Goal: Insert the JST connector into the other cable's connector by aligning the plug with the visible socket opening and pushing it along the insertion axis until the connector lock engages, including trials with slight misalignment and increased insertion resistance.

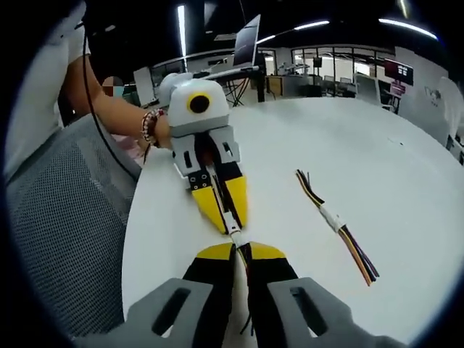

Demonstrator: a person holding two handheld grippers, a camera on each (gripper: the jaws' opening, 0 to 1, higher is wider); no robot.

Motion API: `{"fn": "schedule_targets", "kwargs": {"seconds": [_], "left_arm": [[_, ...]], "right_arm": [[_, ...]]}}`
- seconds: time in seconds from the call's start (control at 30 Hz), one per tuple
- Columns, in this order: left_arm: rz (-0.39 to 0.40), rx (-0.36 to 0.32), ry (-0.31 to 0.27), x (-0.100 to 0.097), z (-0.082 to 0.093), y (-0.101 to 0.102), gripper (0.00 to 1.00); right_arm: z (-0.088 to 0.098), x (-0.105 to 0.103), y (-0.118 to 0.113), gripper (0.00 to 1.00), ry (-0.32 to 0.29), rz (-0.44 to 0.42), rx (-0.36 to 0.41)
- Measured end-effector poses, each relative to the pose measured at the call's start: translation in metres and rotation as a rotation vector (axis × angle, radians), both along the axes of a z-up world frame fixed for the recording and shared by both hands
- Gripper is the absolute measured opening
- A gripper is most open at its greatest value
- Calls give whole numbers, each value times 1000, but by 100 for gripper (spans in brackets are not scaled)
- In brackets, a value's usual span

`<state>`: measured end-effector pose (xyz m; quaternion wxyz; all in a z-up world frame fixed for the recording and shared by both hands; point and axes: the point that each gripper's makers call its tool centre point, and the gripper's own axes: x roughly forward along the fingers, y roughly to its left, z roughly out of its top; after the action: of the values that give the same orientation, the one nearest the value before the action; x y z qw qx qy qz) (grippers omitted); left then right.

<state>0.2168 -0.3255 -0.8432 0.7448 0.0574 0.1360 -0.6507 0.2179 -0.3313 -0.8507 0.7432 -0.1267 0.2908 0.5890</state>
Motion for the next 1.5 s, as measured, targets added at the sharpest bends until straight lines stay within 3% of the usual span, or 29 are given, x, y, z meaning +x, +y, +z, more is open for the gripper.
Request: {"fn": "schedule_targets", "kwargs": {"seconds": [0.17, 0.3, 0.4, 0.63, 0.73, 0.8, 1.17, 1.5], "left_arm": [[6, -10, 4, 2, 3, 2, 0], [11, -34, -1, 3, 17, 7, 0], [20, -58, -17, 5, 31, 13, 0], [39, -110, -56, 3, 56, 23, 0], [66, -156, -40, 3, 70, 29, 0], [85, -144, -49, 5, 72, 31, 0], [65, -78, -103, 3, 73, 23, 0], [62, -67, -111, 2, 72, 23, 0]], "right_arm": [[4, 1, 2, 2, -1, -2, 11], [18, 1, 6, 2, -6, -6, 35], [33, 3, 13, 2, -74, 20, 40], [59, 1, 23, 2, -140, 44, 60], [71, 0, 26, 2, -171, 53, 88], [76, -2, 29, 2, -180, 68, 113], [77, 0, 25, 2, -188, 64, 112], [73, 0, 24, 2, -180, 64, 97]]}}
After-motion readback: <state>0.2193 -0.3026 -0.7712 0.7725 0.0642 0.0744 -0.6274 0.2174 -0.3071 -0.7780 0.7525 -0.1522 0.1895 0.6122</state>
